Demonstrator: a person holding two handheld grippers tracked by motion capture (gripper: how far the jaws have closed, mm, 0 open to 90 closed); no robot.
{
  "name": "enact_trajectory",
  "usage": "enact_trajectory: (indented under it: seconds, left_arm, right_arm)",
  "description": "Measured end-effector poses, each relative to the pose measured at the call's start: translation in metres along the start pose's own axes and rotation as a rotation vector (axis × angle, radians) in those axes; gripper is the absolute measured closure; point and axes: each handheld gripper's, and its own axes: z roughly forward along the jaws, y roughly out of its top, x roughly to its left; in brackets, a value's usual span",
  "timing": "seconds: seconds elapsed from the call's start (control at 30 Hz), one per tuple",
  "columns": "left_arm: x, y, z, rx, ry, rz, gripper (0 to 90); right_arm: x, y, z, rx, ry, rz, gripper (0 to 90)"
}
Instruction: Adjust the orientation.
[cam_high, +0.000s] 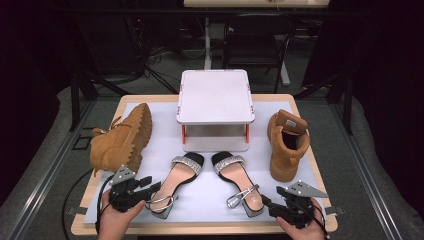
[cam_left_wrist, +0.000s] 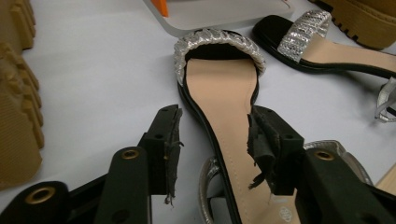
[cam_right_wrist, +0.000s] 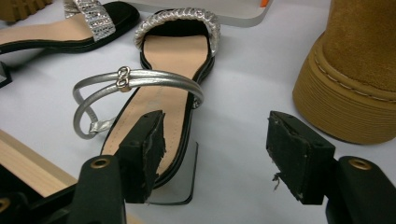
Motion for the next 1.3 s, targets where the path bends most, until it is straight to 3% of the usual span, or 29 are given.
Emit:
enact_trajectory:
  seconds: [0.17,0.33,0.63,0.8,1.0,1.1,1.17,1.3]
  left_arm:
    - [-0.007,0.006,0.003,0.009,-0.011,0.063,52.7]
    - [-0.012,0.014,0.008,0.055,0.015,0.058,48.4]
    - [-0.019,0.029,0.018,0.142,0.015,0.058,41.2]
    - [-0.025,0.037,0.022,0.171,0.032,0.06,37.0]
    - [-0.031,0.048,0.028,0.241,0.051,0.092,34.7]
    - [-0.036,0.049,0.033,0.275,0.065,0.087,34.7]
    - [-0.038,0.049,0.038,0.296,0.088,0.079,34.2]
    - [-0.041,0.048,0.045,0.33,0.136,0.102,34.2]
  right_arm:
    - [-0.001,0.005,0.004,0.006,-0.009,-0.006,44.8]
    - [-0.003,0.013,0.007,-0.003,-0.007,0.004,47.0]
    - [-0.008,0.032,0.019,-0.033,-0.01,-0.01,42.9]
    - [-0.008,0.023,0.024,-0.062,-0.055,-0.045,41.1]
    - [-0.01,0.012,0.027,-0.042,-0.067,-0.04,38.6]
    - [-0.011,0.011,0.026,-0.037,-0.08,-0.054,37.5]
    - [-0.012,0.011,0.025,-0.046,-0.084,-0.051,37.1]
    - [-0.014,0.01,0.024,-0.062,-0.095,-0.048,36.6]
